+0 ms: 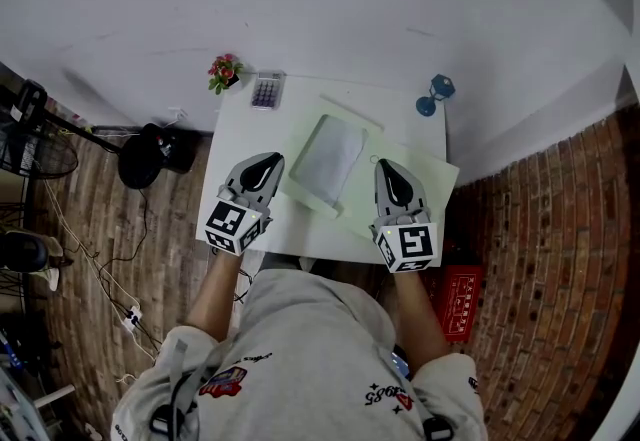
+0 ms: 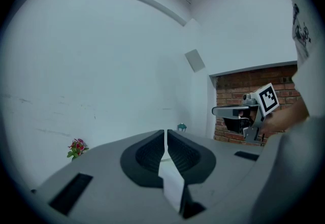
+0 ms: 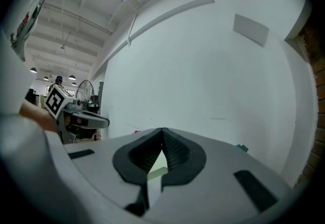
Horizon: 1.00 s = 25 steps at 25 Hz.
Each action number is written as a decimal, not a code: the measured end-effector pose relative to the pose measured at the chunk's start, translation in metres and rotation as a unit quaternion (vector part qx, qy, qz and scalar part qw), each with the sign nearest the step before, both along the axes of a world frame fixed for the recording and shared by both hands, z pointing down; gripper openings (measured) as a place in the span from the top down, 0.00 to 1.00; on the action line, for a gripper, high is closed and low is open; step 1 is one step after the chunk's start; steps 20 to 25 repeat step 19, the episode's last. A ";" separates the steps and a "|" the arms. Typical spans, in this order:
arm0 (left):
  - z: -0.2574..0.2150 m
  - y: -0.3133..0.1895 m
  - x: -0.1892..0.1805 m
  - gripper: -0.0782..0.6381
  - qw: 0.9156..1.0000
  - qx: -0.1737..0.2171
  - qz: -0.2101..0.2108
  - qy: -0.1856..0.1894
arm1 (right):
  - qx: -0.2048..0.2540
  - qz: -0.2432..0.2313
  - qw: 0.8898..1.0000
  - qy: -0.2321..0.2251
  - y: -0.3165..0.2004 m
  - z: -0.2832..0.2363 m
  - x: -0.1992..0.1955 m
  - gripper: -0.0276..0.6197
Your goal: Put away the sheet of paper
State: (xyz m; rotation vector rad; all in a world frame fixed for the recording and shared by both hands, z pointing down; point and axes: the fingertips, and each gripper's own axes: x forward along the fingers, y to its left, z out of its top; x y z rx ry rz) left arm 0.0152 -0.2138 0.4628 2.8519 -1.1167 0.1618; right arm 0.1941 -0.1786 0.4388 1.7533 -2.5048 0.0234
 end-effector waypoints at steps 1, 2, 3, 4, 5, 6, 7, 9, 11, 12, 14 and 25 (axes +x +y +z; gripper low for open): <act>0.000 0.000 0.000 0.84 1.000 0.000 0.000 0.000 | 0.000 -0.001 1.000 0.000 0.000 0.000 -0.001 0.96; 0.000 0.000 0.000 0.84 1.000 -0.001 0.000 0.000 | 0.001 -0.001 1.000 -0.001 0.000 0.000 -0.001 0.96; 0.001 0.000 0.000 0.84 1.000 -0.001 0.000 0.000 | 0.001 -0.002 1.000 -0.001 0.000 0.000 -0.002 0.96; 0.001 0.001 -0.001 0.84 1.000 -0.002 0.000 0.000 | 0.001 -0.002 1.000 -0.001 0.000 0.000 -0.003 0.96; 0.002 0.001 -0.001 0.84 1.000 -0.003 0.000 -0.001 | 0.000 -0.003 1.000 -0.002 0.000 0.001 -0.004 0.96; 0.003 0.002 -0.001 0.84 1.000 -0.004 0.000 -0.001 | -0.002 -0.004 1.000 -0.003 0.001 0.002 -0.005 0.96; 0.004 0.003 -0.002 0.84 1.000 -0.005 0.000 -0.002 | -0.003 -0.005 1.000 -0.005 0.001 0.003 -0.005 0.96; 0.006 0.004 -0.002 0.84 1.000 -0.008 0.000 -0.003 | -0.006 -0.006 1.000 -0.007 0.002 0.005 -0.006 0.96; 0.007 0.004 -0.003 0.84 1.000 -0.009 -0.001 -0.002 | -0.008 -0.007 1.000 -0.008 0.002 0.006 -0.007 0.96; 0.007 0.004 -0.003 0.84 1.000 -0.010 -0.001 -0.001 | -0.009 -0.008 1.000 -0.008 0.001 0.007 -0.007 0.96; 0.008 0.004 -0.003 0.84 1.000 -0.011 -0.001 -0.002 | -0.009 -0.008 1.000 -0.007 0.001 0.007 -0.008 0.96; 0.011 0.002 -0.004 0.84 1.000 -0.015 -0.002 -0.002 | -0.010 -0.010 1.000 -0.007 0.000 0.008 -0.009 0.96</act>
